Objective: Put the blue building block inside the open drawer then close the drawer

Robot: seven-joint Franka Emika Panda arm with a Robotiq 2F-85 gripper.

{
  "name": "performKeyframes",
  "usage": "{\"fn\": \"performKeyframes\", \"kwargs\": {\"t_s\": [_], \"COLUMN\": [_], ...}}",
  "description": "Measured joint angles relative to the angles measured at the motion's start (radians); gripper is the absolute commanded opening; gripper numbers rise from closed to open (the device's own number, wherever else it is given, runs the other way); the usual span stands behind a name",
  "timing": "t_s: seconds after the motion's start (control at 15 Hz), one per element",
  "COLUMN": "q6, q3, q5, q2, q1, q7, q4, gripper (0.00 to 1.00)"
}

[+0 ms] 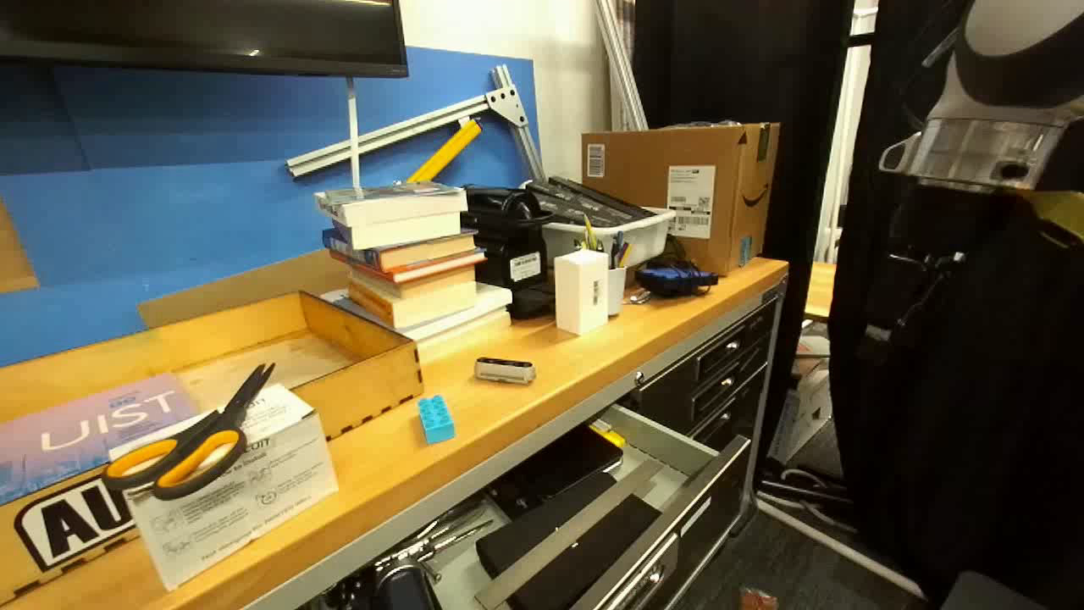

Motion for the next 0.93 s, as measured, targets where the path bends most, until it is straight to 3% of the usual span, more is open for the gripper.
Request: {"fn": "performKeyframes", "kwargs": {"t_s": [0.4,0.53,0.93], "q6": [0.000,0.014,0.130], "q3": [0.001,0.030,0.323], "q5": [0.001,0.001,-0.015], "q2": [-0.001,0.006,0.098], "q1": [0.000,0.000,0.079], "q7": [0.000,0.013,0.217], "q4": [0.001,0.000,0.055], "gripper": [1.00,1.00,1.00]}}
